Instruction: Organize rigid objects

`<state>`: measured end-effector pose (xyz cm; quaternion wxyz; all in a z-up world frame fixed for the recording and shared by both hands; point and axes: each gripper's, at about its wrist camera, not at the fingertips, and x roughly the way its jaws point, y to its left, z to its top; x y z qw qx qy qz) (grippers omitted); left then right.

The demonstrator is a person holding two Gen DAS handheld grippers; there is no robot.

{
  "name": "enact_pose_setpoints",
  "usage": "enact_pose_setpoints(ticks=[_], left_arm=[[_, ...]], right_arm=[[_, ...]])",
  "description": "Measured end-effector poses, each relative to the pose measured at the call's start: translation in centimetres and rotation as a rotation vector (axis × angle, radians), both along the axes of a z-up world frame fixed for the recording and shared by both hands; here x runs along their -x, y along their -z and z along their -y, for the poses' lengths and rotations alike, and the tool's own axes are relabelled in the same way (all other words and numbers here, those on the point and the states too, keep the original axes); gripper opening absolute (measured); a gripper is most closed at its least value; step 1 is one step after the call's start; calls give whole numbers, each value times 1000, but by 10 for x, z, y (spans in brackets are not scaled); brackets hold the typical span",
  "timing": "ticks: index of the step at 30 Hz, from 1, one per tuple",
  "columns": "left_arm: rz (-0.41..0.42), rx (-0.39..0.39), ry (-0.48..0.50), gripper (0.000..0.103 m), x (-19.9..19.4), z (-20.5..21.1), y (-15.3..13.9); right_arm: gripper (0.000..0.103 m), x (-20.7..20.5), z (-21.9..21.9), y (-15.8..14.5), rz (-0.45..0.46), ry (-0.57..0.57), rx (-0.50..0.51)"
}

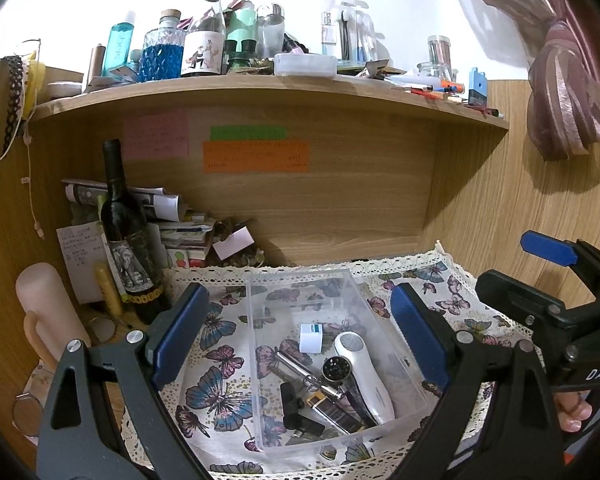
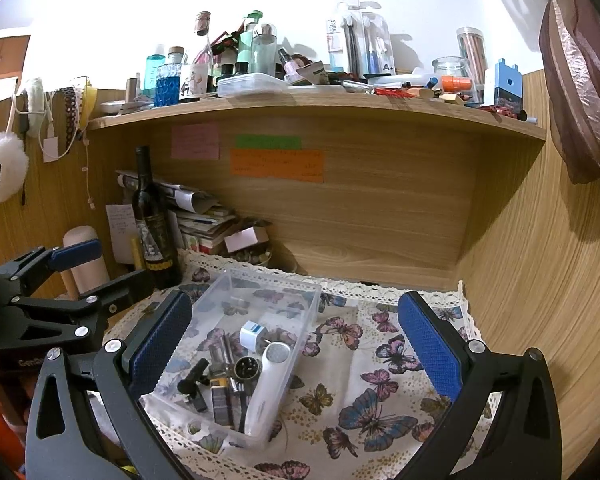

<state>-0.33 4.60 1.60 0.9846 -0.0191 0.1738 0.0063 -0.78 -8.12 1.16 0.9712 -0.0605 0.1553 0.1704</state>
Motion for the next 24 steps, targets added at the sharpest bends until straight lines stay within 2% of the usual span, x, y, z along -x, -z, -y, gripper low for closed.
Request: enact_pose_setpoints(ticks=[15, 24], left_arm=[[-18, 7, 24, 93, -7, 0, 2], [-17, -17, 15, 93, -10, 1, 4]], right_arm=[[103, -1, 0, -3, 12, 16, 8], [103, -2, -1, -4, 18, 23, 22]])
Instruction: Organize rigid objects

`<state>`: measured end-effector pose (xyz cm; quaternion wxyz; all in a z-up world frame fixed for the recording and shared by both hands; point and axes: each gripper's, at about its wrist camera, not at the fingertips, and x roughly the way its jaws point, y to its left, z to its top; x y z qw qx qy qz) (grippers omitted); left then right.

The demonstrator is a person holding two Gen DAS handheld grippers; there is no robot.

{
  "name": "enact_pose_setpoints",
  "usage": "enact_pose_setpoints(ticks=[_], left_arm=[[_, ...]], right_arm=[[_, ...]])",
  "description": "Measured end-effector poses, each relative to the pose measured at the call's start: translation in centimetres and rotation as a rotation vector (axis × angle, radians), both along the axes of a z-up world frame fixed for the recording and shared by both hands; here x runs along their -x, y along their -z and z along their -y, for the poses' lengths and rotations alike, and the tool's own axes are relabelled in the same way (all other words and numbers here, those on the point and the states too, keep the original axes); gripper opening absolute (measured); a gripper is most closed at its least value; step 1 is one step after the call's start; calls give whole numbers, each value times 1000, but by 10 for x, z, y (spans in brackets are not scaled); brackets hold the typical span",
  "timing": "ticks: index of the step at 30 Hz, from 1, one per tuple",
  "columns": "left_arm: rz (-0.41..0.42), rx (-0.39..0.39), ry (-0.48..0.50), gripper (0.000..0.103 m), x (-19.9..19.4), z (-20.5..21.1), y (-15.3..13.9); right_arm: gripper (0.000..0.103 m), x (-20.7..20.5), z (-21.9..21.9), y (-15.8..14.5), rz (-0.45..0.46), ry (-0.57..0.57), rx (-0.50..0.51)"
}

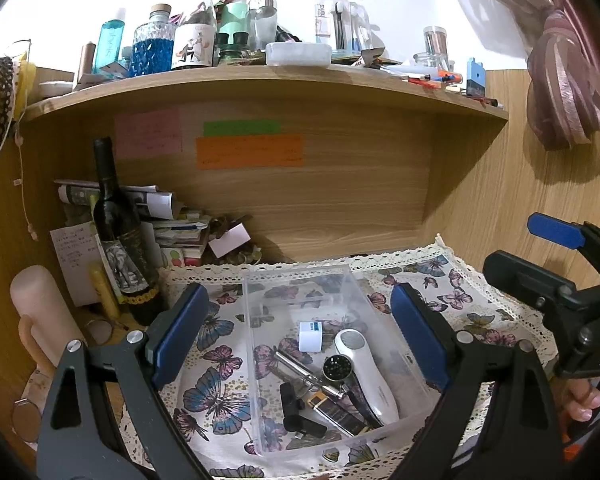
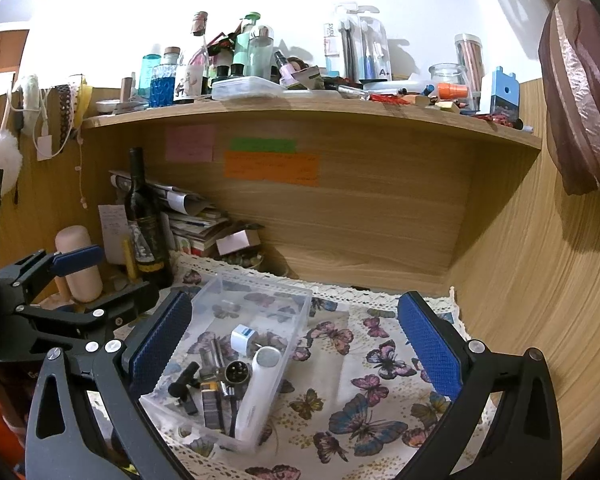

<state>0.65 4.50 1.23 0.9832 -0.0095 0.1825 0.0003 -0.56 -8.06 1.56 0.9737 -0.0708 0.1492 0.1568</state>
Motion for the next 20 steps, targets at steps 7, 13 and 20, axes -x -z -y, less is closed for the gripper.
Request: enact_pose_setpoints(ticks=[7, 13, 20], left_arm=[[12, -7, 13, 93, 3, 2, -1], [24, -8, 14, 93, 5, 3, -2], [18, 13, 26, 93, 4, 1, -3]], right_arm=[[103, -1, 1, 0, -2, 5, -5], [103, -4, 3, 0, -9, 12, -10], [103, -5, 1, 0, -16, 7, -10]])
